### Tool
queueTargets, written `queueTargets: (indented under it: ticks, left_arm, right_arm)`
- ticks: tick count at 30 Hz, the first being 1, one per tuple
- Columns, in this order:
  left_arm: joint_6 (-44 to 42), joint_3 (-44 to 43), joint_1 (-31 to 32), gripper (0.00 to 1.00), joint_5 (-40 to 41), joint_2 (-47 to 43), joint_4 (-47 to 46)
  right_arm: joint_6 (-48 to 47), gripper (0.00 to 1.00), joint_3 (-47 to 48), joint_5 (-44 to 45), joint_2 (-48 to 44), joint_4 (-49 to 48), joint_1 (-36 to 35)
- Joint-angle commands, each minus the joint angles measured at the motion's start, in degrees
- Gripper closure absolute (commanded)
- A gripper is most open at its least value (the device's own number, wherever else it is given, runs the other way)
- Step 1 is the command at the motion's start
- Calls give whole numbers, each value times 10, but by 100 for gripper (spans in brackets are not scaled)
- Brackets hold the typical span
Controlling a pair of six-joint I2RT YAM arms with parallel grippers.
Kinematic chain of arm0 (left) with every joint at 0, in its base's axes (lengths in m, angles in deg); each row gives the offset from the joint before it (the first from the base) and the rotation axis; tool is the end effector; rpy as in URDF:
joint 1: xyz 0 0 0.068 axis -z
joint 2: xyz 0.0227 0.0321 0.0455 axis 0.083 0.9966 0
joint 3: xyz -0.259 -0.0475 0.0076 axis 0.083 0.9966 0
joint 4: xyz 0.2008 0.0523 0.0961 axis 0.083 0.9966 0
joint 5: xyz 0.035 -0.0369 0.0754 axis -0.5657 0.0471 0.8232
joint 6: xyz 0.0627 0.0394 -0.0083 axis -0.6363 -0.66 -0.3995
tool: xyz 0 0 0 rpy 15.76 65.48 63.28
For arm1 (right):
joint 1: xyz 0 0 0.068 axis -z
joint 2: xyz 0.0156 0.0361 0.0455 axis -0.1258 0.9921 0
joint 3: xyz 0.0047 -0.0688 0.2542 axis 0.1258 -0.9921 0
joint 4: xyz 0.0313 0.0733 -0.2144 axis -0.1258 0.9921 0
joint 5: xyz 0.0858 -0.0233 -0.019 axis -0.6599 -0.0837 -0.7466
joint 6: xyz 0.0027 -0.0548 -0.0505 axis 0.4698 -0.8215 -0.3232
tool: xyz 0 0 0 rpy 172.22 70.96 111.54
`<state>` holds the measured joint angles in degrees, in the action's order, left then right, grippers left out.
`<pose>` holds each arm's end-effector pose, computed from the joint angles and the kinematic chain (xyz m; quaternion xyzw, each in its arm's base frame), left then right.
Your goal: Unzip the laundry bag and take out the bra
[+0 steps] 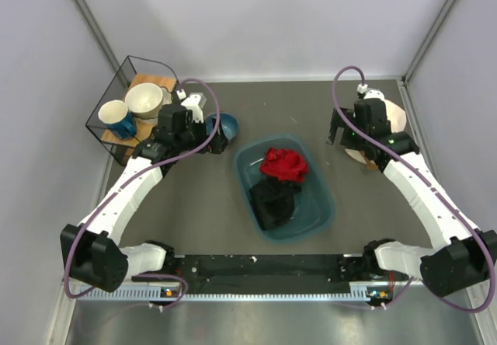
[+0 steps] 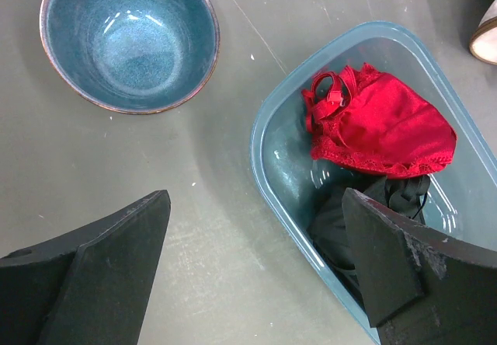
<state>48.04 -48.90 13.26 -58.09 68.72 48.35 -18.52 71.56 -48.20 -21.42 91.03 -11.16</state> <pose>0.2469 -0.0949 0.3025 0.0768 0.8740 -0.2273 0.4226 0.2315 0.0623 0.3137 0.0759 0.8978 0.0517 0.4306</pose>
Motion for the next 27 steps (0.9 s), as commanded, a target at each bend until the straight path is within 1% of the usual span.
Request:
queueTargets:
  ticks: [1, 8, 11, 14, 15, 16, 17, 18, 19, 20, 21, 22, 23, 25, 27]
  left_arm:
    - [-2, -20, 3, 2, 2, -1, -21]
    - [-9, -21, 3, 2, 11, -5, -19]
    - [-9, -24, 3, 2, -1, -1, -14]
    - [-13, -25, 7, 2, -12, -2, -11]
    - [-13, -32, 9, 2, -19, 1, -6]
    - [-14, -36, 11, 2, -30, 3, 0]
    - [-19, -42, 16, 2, -30, 13, 13]
    - [-22, -49, 29, 2, -26, 16, 16]
    - [-26, -53, 37, 2, -20, 20, 19]
    - [-34, -55, 47, 2, -5, 27, 20]
    - [-36, -58, 63, 2, 3, 30, 20]
    - [-39, -61, 70, 2, 7, 36, 20]
    - [-39, -63, 79, 2, 10, 38, 21]
    - [-37, -68, 84, 2, 12, 44, 20]
    - [-38, -71, 91, 2, 17, 47, 21]
  right_arm:
    - [-4, 1, 23, 24, -3, -8, -6]
    - [-16, 1, 36, 48, -11, -5, -6]
    - [-23, 1, 39, 80, -27, -5, -6]
    - [-35, 1, 42, 152, -33, -7, -6]
    - [-37, 1, 43, 201, -29, -7, -6]
    - [-48, 1, 43, 222, -21, -7, -3]
    - [-58, 1, 44, 224, -16, -7, 5]
    - [-65, 1, 50, 178, -7, -4, 20]
    - [-52, 1, 56, 150, 1, 1, 60]
    - [-42, 1, 63, 123, 19, 4, 82]
    - [-34, 1, 66, 67, 26, 3, 102]
    - [-22, 1, 71, 41, 38, 3, 138]
    - [-19, 1, 82, 17, 60, 4, 146]
    - [-18, 1, 94, 19, 87, 6, 151]
    - [-13, 1, 107, 1, 112, 13, 151]
